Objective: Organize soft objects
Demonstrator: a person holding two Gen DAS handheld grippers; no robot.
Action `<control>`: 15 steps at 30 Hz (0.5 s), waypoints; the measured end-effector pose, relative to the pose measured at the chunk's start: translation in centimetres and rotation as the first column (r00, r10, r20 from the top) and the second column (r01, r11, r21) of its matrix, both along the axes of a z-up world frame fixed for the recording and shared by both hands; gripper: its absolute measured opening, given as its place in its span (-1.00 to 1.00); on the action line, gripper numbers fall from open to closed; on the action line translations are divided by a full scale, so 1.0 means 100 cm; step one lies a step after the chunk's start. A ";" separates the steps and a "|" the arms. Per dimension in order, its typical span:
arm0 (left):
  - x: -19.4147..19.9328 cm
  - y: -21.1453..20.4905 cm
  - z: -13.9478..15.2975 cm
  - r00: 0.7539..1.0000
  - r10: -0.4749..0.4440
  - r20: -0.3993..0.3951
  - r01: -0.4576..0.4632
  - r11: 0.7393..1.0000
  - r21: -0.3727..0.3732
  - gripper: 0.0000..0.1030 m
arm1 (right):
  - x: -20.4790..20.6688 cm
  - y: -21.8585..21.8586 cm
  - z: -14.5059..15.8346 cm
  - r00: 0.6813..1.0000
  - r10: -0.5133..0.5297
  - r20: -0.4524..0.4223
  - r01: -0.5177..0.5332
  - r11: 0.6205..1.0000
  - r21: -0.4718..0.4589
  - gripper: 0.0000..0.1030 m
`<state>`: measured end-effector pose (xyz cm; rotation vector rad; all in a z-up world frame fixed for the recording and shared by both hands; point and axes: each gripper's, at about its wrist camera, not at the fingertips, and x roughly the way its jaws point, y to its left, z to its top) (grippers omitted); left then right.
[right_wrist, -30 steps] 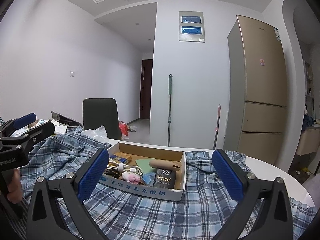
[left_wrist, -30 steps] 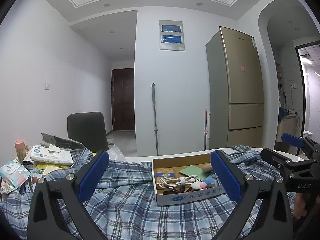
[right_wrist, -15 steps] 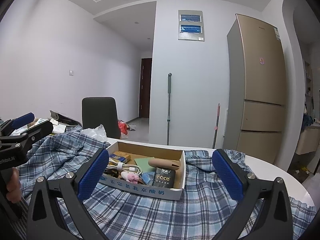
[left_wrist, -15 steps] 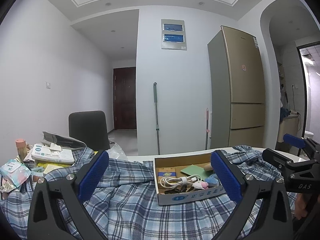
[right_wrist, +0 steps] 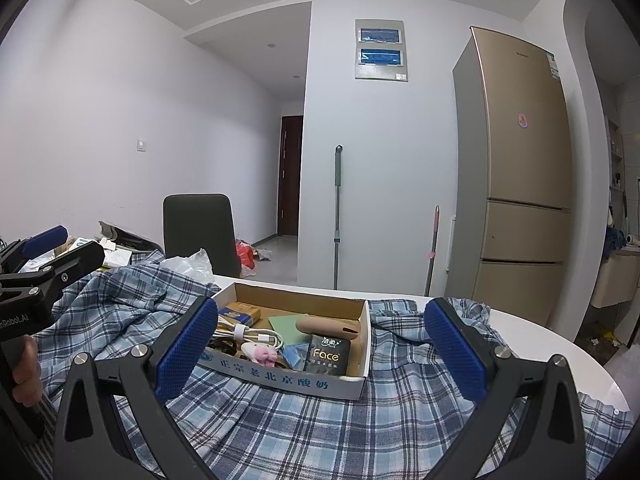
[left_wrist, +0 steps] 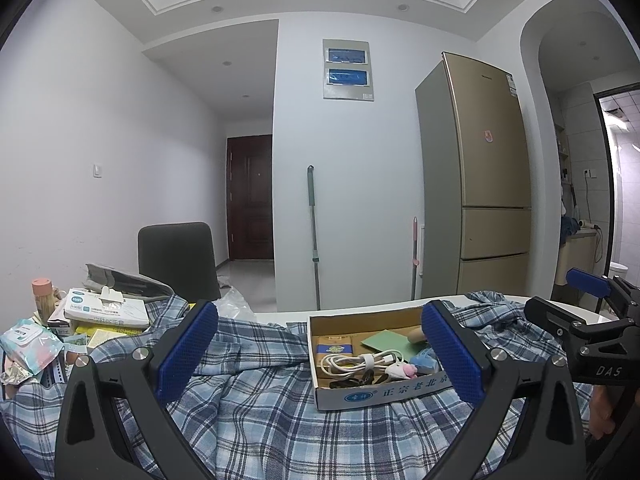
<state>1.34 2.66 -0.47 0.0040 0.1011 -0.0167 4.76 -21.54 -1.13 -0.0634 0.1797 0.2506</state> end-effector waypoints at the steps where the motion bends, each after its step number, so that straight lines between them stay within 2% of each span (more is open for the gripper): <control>1: 0.000 0.000 0.000 1.000 0.000 0.000 0.000 1.000 0.001 1.00 | 0.000 0.000 0.000 1.000 0.000 -0.001 0.000 1.000 0.000 1.00; 15: 0.000 0.000 0.000 1.000 0.000 -0.003 0.000 1.000 0.002 1.00 | 0.000 -0.002 0.001 1.000 -0.004 -0.006 0.004 1.000 0.004 1.00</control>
